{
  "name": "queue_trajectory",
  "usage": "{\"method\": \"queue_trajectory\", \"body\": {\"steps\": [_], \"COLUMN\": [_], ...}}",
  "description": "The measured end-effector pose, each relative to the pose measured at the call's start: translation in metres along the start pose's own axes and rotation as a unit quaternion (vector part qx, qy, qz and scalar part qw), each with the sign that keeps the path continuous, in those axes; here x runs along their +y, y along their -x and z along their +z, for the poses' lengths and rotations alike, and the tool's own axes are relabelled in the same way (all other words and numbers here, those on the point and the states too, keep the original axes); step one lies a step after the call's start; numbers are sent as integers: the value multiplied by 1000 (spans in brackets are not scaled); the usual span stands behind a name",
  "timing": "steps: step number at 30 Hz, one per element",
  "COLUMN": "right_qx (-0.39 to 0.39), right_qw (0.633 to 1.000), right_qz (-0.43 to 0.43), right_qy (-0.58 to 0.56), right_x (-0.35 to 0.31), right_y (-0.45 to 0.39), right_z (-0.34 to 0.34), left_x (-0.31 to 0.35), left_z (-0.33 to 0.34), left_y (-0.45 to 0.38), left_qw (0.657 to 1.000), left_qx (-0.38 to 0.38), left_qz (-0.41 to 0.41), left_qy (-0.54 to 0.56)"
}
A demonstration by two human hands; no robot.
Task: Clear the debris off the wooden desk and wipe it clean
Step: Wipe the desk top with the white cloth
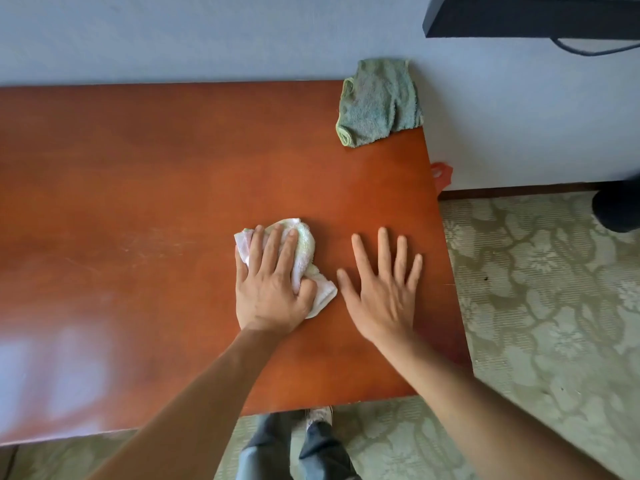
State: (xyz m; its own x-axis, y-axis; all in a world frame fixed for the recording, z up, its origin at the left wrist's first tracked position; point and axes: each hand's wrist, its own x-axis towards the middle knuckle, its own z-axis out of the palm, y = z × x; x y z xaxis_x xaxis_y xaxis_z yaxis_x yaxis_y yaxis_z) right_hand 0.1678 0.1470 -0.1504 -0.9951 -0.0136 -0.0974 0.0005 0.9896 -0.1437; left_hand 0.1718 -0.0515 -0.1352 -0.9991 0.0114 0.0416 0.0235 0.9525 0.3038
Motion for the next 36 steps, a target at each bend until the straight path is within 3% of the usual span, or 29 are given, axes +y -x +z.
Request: {"method": "queue_trajectory", "body": {"steps": [13,18,19,24,26,27,29,31,32,35,36], "right_qx": [-22,-14,-13,-7,-2,1,5,5,7,5,5], "right_qw": [999,1000,1000,999,999,999,999,999,999,999,999], "right_qz": [25,27,28,27,27,26,27,26,28,29,30], "right_qy": [3,-4,-6,-19,-23,-23,-25,-22,-20,-26,-25], "right_x": [-1,0,1,2,3,3,2,2,2,1,1], "right_y": [10,10,10,11,11,11,10,11,10,10,10], "right_z": [-3,-3,-3,-3,-3,-3,-2,-1,0,-1,-1], "left_x": [2,-9,-12,27,38,36,14,-20,-33,-32,-23], "left_z": [-4,1,1,5,8,8,4,-6,-10,-10,-7], "left_y": [6,45,45,36,36,37,40,33,26,15,18], "left_qw": [999,976,976,999,998,999,992,963,961,995,998], "left_qx": [-22,-44,-40,-12,-14,-19,-32,-59,-57,-19,-17], "left_qz": [21,206,208,-27,-58,-32,117,251,250,56,34], "left_qy": [-11,-45,-50,-33,-21,-19,-35,-84,-104,-75,-55]}}
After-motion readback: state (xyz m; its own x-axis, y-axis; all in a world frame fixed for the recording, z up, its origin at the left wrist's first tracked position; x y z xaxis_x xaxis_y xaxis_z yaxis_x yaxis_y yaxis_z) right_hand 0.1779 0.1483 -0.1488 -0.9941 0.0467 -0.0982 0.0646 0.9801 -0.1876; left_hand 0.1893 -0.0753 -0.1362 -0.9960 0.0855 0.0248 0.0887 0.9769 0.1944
